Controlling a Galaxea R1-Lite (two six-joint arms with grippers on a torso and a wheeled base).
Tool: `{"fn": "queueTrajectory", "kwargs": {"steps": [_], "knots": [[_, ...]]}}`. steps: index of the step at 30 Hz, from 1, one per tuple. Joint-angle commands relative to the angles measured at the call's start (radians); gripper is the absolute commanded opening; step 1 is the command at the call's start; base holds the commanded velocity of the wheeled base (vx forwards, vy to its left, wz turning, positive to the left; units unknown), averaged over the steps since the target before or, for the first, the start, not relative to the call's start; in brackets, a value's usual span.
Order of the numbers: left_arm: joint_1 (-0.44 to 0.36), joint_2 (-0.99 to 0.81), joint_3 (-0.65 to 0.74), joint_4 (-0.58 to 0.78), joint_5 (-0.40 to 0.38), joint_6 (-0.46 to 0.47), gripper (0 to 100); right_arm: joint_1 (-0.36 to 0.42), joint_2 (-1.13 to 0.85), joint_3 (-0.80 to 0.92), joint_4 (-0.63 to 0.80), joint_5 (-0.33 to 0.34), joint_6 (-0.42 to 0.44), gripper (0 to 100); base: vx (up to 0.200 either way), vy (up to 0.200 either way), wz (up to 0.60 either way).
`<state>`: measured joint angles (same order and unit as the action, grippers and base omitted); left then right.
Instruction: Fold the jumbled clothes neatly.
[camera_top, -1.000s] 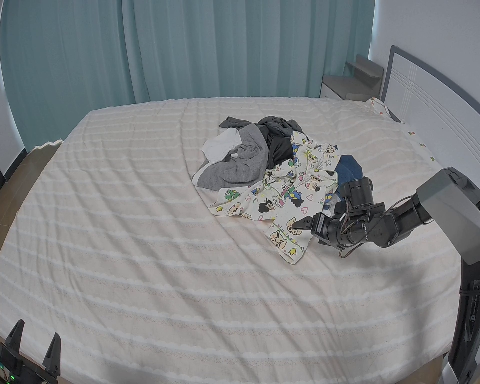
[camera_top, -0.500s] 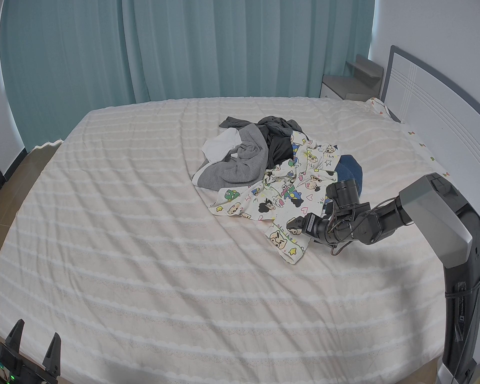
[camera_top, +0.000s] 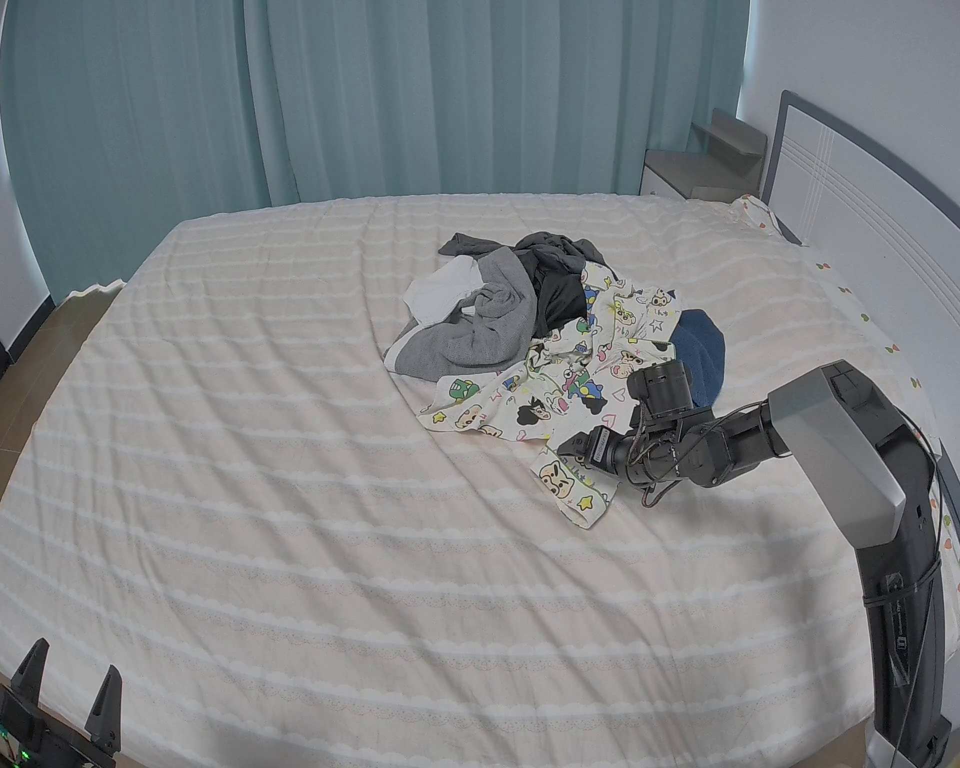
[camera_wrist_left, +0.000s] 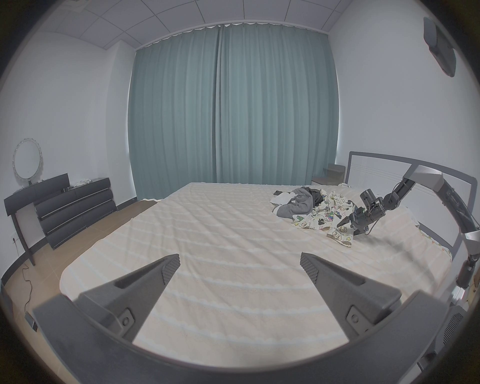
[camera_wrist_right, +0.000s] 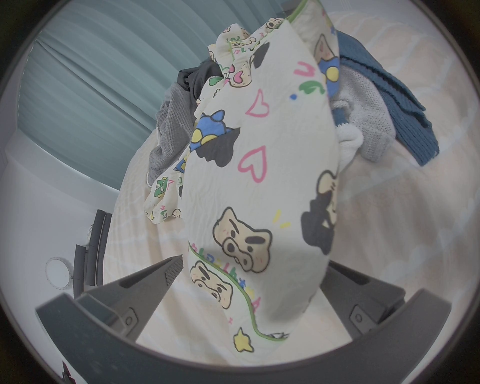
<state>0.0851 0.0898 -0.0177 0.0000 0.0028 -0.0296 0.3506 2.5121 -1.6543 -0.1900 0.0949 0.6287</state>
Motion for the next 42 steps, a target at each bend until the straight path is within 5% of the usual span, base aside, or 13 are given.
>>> {"fn": "queueTrajectory", "kwargs": {"steps": [1, 2, 3, 15, 21, 31, 42], "knots": [[0.001, 0.001, 0.016, 0.0, 0.0, -0.001, 100, 0.016, 0.031, -0.052, 0.012, -0.001, 0.019, 100, 0.0, 0.0, 0.0], [0.001, 0.001, 0.016, 0.0, 0.002, -0.001, 100, 0.019, 0.031, -0.055, 0.014, -0.001, 0.029, 100, 0.0, 0.0, 0.0], [0.001, 0.001, 0.016, 0.0, 0.0, -0.001, 100, 0.021, 0.033, -0.056, 0.014, -0.001, 0.032, 0, 0.0, 0.0, 0.0], [0.001, 0.001, 0.016, 0.0, 0.0, -0.001, 100, 0.014, -0.004, -0.041, 0.014, -0.003, 0.052, 0, 0.0, 0.0, 0.0], [0.001, 0.001, 0.016, -0.002, -0.001, 0.011, 100, 0.016, -0.253, 0.169, 0.003, 0.118, 0.08, 0, 0.0, 0.0, 0.0], [0.001, 0.001, 0.016, -0.002, -0.001, 0.007, 100, 0.036, -0.5, 0.499, -0.002, 0.203, 0.071, 0, 0.0, 0.0, 0.0], [0.001, -0.002, 0.016, -0.005, -0.067, 0.053, 100, 0.036, -0.854, 0.933, -0.128, 0.361, -0.007, 0, 0.0, 0.0, 0.0]]}}
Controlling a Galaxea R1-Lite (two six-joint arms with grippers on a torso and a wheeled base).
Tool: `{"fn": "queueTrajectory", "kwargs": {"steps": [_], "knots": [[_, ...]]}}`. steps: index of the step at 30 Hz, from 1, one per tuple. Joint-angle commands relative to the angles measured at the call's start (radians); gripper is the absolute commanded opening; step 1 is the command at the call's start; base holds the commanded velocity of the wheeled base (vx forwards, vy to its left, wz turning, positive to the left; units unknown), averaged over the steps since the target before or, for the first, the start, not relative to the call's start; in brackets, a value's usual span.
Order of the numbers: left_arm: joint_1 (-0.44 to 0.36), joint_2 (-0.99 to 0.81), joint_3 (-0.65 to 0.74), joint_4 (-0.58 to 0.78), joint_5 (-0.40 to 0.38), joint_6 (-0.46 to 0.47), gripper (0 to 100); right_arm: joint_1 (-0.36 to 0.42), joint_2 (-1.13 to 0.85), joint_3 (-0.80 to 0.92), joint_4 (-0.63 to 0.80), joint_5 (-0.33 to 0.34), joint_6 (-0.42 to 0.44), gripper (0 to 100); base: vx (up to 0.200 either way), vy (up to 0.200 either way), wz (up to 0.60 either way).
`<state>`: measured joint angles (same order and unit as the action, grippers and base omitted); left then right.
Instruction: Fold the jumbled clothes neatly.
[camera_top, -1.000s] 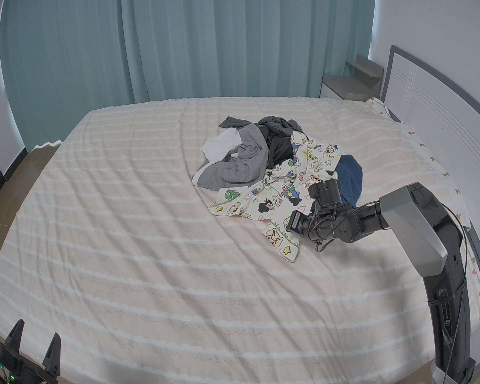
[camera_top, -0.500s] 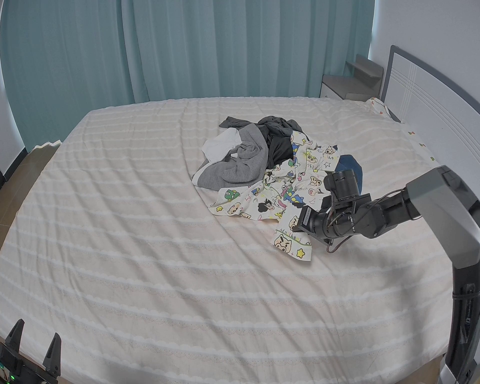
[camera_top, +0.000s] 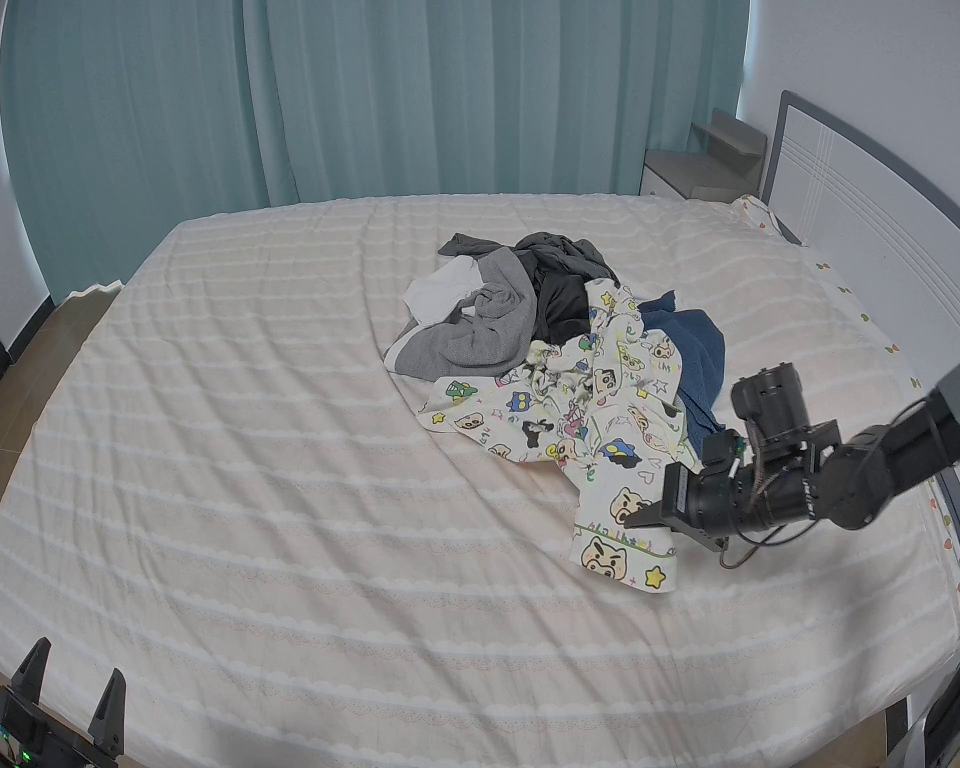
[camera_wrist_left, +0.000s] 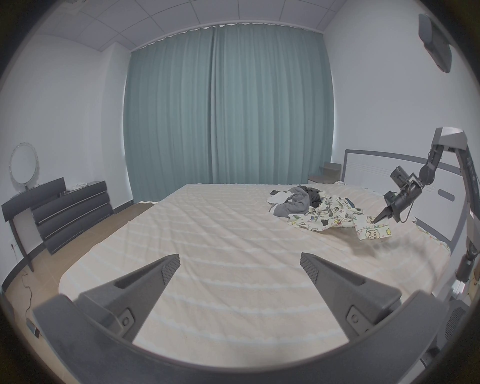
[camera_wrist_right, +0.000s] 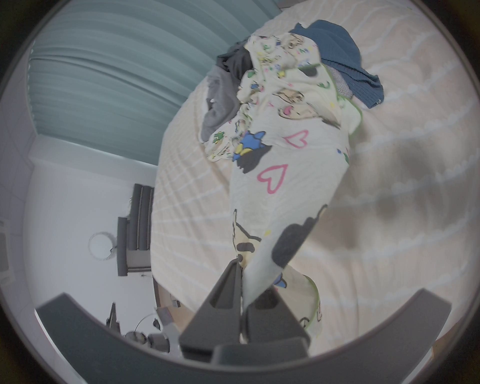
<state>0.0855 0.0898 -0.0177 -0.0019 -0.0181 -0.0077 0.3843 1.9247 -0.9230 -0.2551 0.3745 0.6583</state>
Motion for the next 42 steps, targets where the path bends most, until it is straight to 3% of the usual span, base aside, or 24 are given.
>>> {"fn": "queueTrajectory", "kwargs": {"steps": [1, 3, 5, 8, 9, 10, 11, 13, 15, 18, 20, 23, 26, 27, 28, 30, 42], "knots": [[0.0, -0.001, 0.016, -0.013, -0.054, 0.043, 100, 0.004, -0.302, 0.223, -0.065, 0.092, -0.039, 0, 0.0, 0.0, 0.0], [-0.009, 0.015, -0.091, -0.081, -0.088, -0.015, 100, 0.005, -0.366, 0.256, -0.064, 0.109, -0.039, 0, 0.0, 0.0, 0.0], [-0.029, 0.082, -0.255, -0.104, -0.171, -0.104, 100, 0.025, -0.434, 0.291, -0.064, 0.13, -0.039, 0, 0.0, 0.0, 0.0], [-0.096, 0.203, -0.331, -0.067, -0.367, -0.101, 100, 0.061, -0.523, 0.316, -0.061, 0.139, -0.04, 0, 0.0, 0.0, 0.0], [-0.105, 0.229, -0.34, -0.066, -0.401, -0.101, 100, 0.067, -0.539, 0.317, -0.059, 0.139, -0.04, 0, 0.0, 0.0, 0.0], [-0.124, 0.274, -0.347, -0.066, -0.462, -0.094, 100, 0.081, -0.57, 0.317, -0.056, 0.139, -0.042, 0, 0.0, 0.0, 0.0], [-0.127, 0.285, -0.347, -0.066, -0.474, -0.092, 100, 0.084, -0.576, 0.317, -0.056, 0.139, -0.042, 0, 0.0, 0.0, 0.0], [-0.167, 0.392, -0.35, -0.066, -0.569, -0.021, 100, 0.091, -0.627, 0.319, -0.052, 0.141, -0.043, 0, 0.0, 0.0, 0.0], [-0.191, 0.512, -0.346, -0.066, -0.603, 0.072, 100, 0.105, -0.658, 0.317, -0.052, 0.141, -0.043, 0, 0.0, 0.0, 0.0], [-0.219, 0.628, -0.346, -0.066, -0.611, 0.147, 100, 0.117, -0.685, 0.317, -0.05, 0.141, -0.043, 0, 0.0, 0.0, 0.0], [-0.328, 0.801, -0.337, -0.07, -0.599, 0.196, 100, 0.133, -0.71, 0.309, -0.047, 0.141, -0.046, 0, 0.0, 0.0, 0.0], [-0.417, 0.918, -0.326, -0.086, -0.597, 0.265, 100, 0.133, -0.716, 0.297, -0.047, 0.141, -0.048, 0, 0.0, 0.0, 0.0], [-0.458, 1.067, -0.332, -0.093, -0.557, 0.385, 100, 0.14, -0.719, 0.268, -0.044, 0.141, -0.051, 0, 0.0, 0.0, 0.0], [-0.458, 1.067, -0.332, -0.093, -0.557, 0.385, 100, 0.14, -0.719, 0.268, -0.044, 0.141, -0.051, 0, 0.0, 0.0, 0.0], [-0.46, 1.167, -0.338, -0.104, -0.499, 0.483, 100, 0.148, -0.728, 0.254, -0.042, 0.141, -0.051, 0, 0.0, 0.0, 0.0], [-0.46, 1.226, -0.34, -0.125, -0.482, 0.523, 100, 0.153, -0.734, 0.248, -0.042, 0.141, -0.051, 0, 0.0, 0.0, 0.0], [-0.567, 1.647, -0.258, -0.553, -0.382, 0.571, 100, 0.281, -0.75, 0.197, -0.01, 0.139, -0.054, 0, 0.0, 0.0, 0.0]]}}
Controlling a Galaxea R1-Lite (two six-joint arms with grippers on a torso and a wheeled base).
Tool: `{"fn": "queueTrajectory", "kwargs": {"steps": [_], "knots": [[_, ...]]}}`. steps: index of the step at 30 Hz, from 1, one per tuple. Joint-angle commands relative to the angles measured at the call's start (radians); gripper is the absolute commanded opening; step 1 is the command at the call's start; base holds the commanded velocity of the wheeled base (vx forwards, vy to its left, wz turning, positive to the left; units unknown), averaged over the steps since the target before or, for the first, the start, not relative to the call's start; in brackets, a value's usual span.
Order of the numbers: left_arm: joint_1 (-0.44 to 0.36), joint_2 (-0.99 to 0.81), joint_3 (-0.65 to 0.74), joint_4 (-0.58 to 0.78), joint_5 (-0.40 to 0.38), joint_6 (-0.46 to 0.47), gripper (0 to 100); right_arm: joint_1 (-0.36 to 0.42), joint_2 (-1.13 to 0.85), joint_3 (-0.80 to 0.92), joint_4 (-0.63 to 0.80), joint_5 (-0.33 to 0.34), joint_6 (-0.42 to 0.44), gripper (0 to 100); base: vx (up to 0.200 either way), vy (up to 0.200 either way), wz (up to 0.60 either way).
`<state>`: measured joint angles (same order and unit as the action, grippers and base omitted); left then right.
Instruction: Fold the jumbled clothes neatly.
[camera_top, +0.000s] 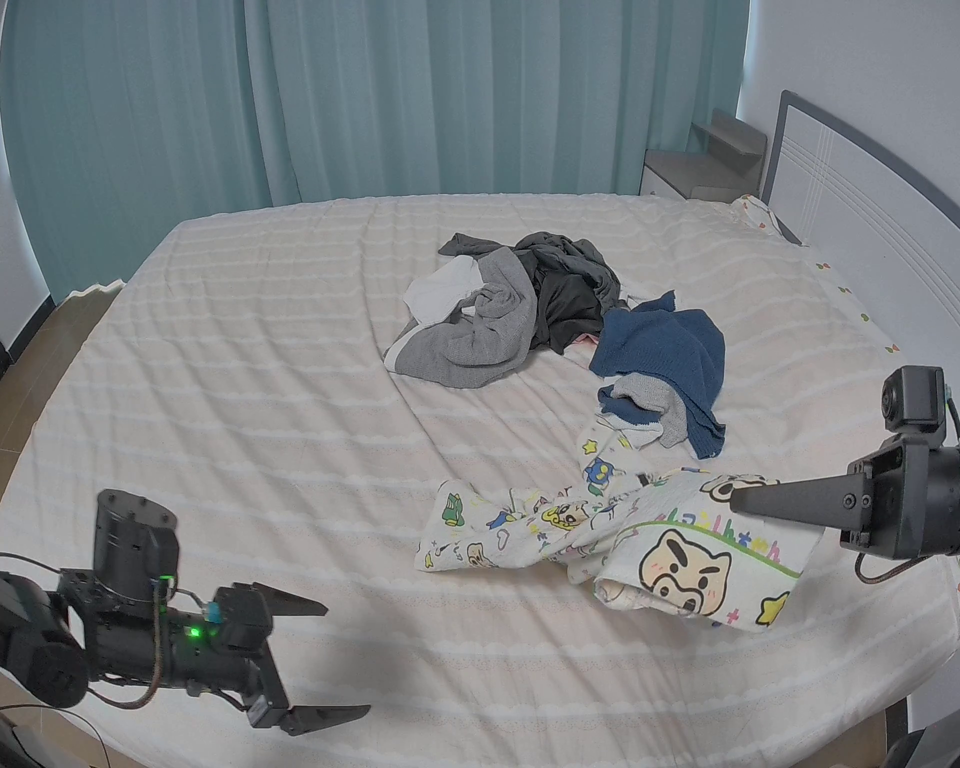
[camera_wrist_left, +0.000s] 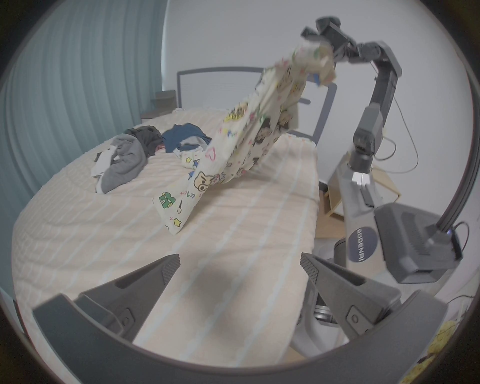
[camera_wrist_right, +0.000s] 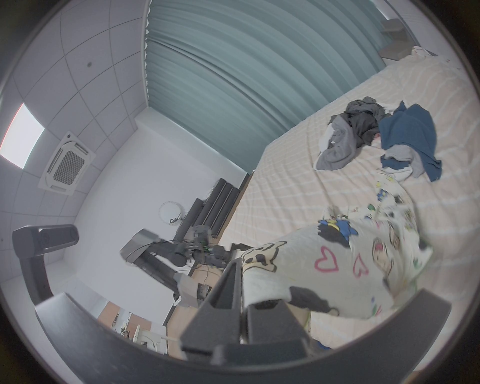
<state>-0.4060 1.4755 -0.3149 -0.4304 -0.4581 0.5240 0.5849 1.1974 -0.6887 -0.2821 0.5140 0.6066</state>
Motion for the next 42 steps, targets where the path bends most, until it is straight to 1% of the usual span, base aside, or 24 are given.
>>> {"fn": "queueTrajectory", "kwargs": {"steps": [1, 2, 3, 6, 9, 11, 12, 14, 17, 19, 20, 21, 22, 23, 25, 26, 28, 30, 32, 39, 40, 42], "knots": [[-0.076, 0.261, 0.039, -0.125, 0.058, 0.039, 100, 0.081, -0.022, -0.037, 0.017, 0.0, -0.002, 0, 0.0, 0.0, 0.0], [-0.076, 0.261, 0.039, -0.125, 0.058, 0.039, 100, 0.081, -0.022, -0.037, 0.017, 0.0, -0.002, 0, 0.0, 0.0, 0.0], [-0.08, 0.344, 0.037, -0.234, 0.113, 0.039, 100, 0.092, -0.022, -0.058, 0.02, 0.0, -0.002, 0, 0.0, 0.0, 0.0], [-0.088, 0.419, 0.043, -0.33, 0.131, 0.04, 100, 0.095, -0.021, -0.061, 0.02, 0.0, -0.002, 0, 0.0, 0.0, 0.0], [-0.109, 0.477, 0.048, -0.41, 0.194, 0.039, 100, 0.102, -0.022, -0.06, 0.02, -0.002, -0.002, 0, 0.0, 0.0, 0.0], [-0.109, 0.503, 0.046, -0.481, 0.226, 0.037, 100, 0.104, -0.022, -0.063, 0.018, -0.002, -0.002, 0, 0.0, 0.0, 0.0], [-0.103, 0.517, 0.048, -0.545, 0.236, 0.034, 100, 0.105, -0.022, -0.064, 0.018, -0.002, -0.002, 0, 0.0, 0.0, 0.0], [-0.099, 0.542, 0.056, -0.607, 0.237, 0.031, 100, 0.112, -0.022, -0.072, 0.018, -0.002, -0.002, 0, 0.0, 0.0, 0.0], [-0.099, 0.589, 0.079, -0.636, 0.236, 0.031, 100, 0.121, -0.021, -0.086, 0.018, -0.003, -0.002, 0, 0.0, 0.0, 0.0], [-0.102, 0.634, 0.099, -0.683, 0.236, 0.031, 100, 0.128, -0.018, -0.101, 0.02, -0.002, -0.002, 0, 0.0, 0.0, 0.0], [-0.106, 0.681, 0.109, -0.752, 0.233, 0.03, 100, 0.139, -0.015, -0.103, 0.02, -0.003, -0.001, 0, 0.0, 0.0, 0.0], [-0.109, 0.701, 0.111, -0.786, 0.231, 0.03, 100, 0.144, -0.013, -0.104, 0.018, -0.003, -0.002, 0, 0.0, 0.0, 0.0], [-0.109, 0.701, 0.111, -0.786, 0.231, 0.03, 100, 0.144, -0.013, -0.104, 0.018, -0.003, -0.002, 0, 0.0, 0.0, 0.0], [-0.116, 0.761, 0.111, -0.875, 0.231, 0.028, 100, 0.148, -0.01, -0.104, 0.02, -0.005, -0.002, 0, 0.0, 0.0, 0.0], [-0.128, 0.827, 0.108, -0.972, 0.233, 0.017, 100, 0.15, -0.006, -0.106, 0.018, -0.005, -0.001, 0, 0.0, 0.0, 0.0], [-0.131, 0.839, 0.108, -0.995, 0.234, 0.011, 100, 0.15, -0.004, -0.107, 0.018, -0.005, -0.001, 0, 0.0, 0.0, 0.0], [-0.162, 0.901, 0.111, -1.127, 0.237, -0.062, 100, 0.15, -0.004, -0.109, 0.018, -0.005, -0.001, 0, 0.0, 0.0, 0.0], [-0.189, 0.921, 0.111, -1.14, 0.248, -0.124, 100, 0.151, -0.004, -0.11, 0.018, -0.005, -0.001, 0, 0.0, 0.0, 0.0], [-0.198, 0.928, 0.109, -1.14, 0.269, -0.141, 100, 0.154, -0.004, -0.112, 0.018, -0.005, -0.001, 0, 0.0, 0.0, 0.0], [-0.197, 0.942, 0.037, -1.14, 0.279, -0.148, 100, 0.154, -0.007, -0.126, 0.018, -0.002, 0.001, 0, 0.0, 0.0, 0.0], [-0.195, 0.953, 0.002, -1.14, 0.289, -0.153, 100, 0.156, -0.01, -0.129, 0.018, 0.0, 0.001, 0, 0.0, 0.0, 0.0], [-0.195, 0.957, -0.021, -1.14, 0.306, -0.154, 100, 0.168, -0.012, -0.132, 0.018, -0.003, 0.002, 0, 0.0, 0.0, 0.0]]}}
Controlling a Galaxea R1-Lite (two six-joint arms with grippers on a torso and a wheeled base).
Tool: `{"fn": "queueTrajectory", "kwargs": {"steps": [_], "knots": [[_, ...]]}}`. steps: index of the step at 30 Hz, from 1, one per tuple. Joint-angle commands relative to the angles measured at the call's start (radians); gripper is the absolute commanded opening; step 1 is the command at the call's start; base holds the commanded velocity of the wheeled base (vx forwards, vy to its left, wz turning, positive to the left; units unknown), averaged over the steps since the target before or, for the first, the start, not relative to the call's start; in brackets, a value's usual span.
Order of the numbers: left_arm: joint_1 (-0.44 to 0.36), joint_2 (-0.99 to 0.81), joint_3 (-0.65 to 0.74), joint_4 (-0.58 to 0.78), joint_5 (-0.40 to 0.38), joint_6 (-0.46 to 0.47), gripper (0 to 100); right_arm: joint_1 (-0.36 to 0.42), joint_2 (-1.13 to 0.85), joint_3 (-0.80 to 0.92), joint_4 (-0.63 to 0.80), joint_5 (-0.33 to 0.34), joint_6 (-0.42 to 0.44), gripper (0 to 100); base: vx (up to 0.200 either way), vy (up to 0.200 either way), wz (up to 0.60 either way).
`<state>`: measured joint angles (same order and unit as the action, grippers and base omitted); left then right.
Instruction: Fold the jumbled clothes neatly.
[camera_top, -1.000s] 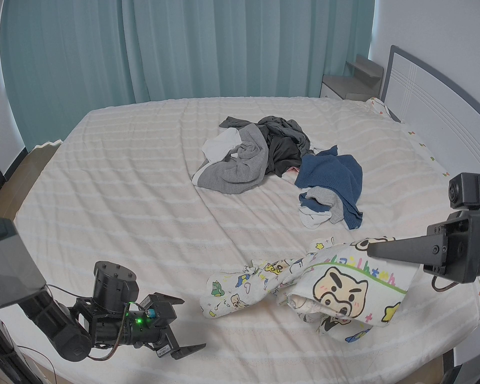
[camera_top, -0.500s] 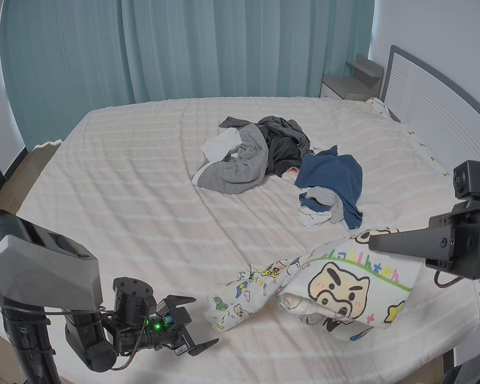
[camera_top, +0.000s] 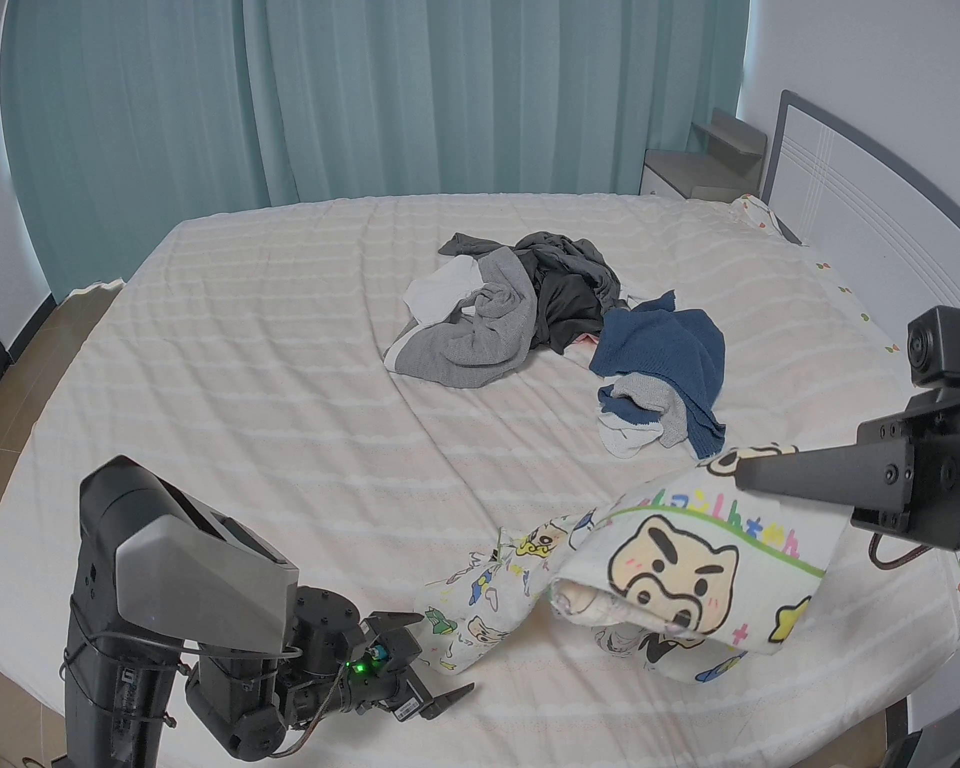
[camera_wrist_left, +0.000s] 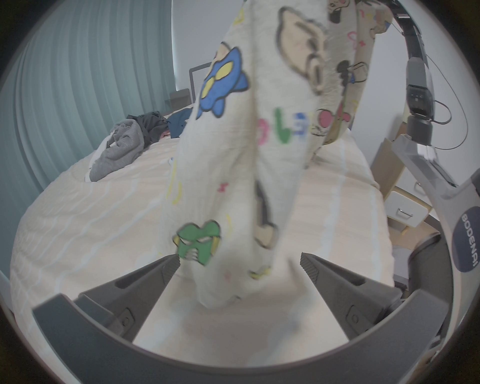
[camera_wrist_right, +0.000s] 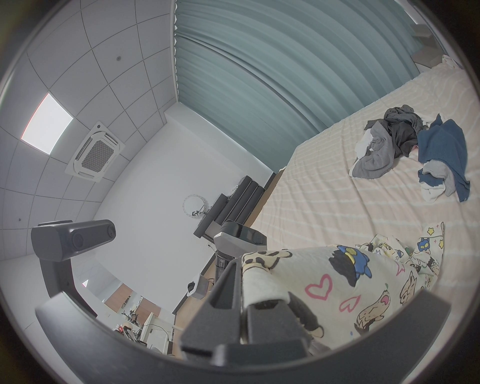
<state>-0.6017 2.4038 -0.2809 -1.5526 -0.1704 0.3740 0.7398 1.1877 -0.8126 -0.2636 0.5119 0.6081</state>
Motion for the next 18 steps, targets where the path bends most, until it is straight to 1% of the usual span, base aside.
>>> {"fn": "queueTrajectory", "kwargs": {"steps": [1, 6, 10, 12, 14, 15, 16, 18], "knots": [[-0.001, 0.029, -0.063, -0.018, 0.026, -0.004, 100, 0.016, -0.002, -0.008, 0.001, -0.001, 0.001, 0, 0.0, 0.0, 0.0], [-0.004, 0.035, -0.109, -0.018, 0.062, -0.02, 100, 0.018, 0.0, -0.007, 0.001, -0.001, 0.002, 0, 0.0, 0.0, 0.0], [-0.021, 0.035, -0.116, -0.018, 0.057, -0.058, 100, 0.016, 0.001, -0.008, 0.0, -0.001, 0.004, 0, 0.0, 0.0, 0.0], [-0.04, 0.035, -0.116, -0.018, 0.055, -0.089, 100, 0.015, 0.0, -0.007, 0.0, -0.003, 0.006, 0, 0.0, 0.0, 0.0], [-0.063, 0.035, -0.116, -0.018, 0.055, -0.141, 100, 0.013, 0.0, -0.007, -0.002, -0.003, 0.007, 0, 0.0, 0.0, 0.0], [-0.063, 0.035, -0.116, -0.018, 0.055, -0.141, 100, 0.013, 0.0, -0.007, -0.002, -0.003, 0.007, 0, 0.0, 0.0, 0.0], [-0.073, 0.035, -0.116, -0.018, 0.055, -0.181, 100, 0.013, 0.0, -0.007, -0.002, -0.003, 0.009, 0, 0.0, 0.0, 0.0], [-0.078, 0.035, -0.116, -0.018, 0.055, -0.188, 100, 0.012, 0.001, -0.007, -0.002, -0.003, 0.009, 0, 0.0, 0.0, 0.0]]}}
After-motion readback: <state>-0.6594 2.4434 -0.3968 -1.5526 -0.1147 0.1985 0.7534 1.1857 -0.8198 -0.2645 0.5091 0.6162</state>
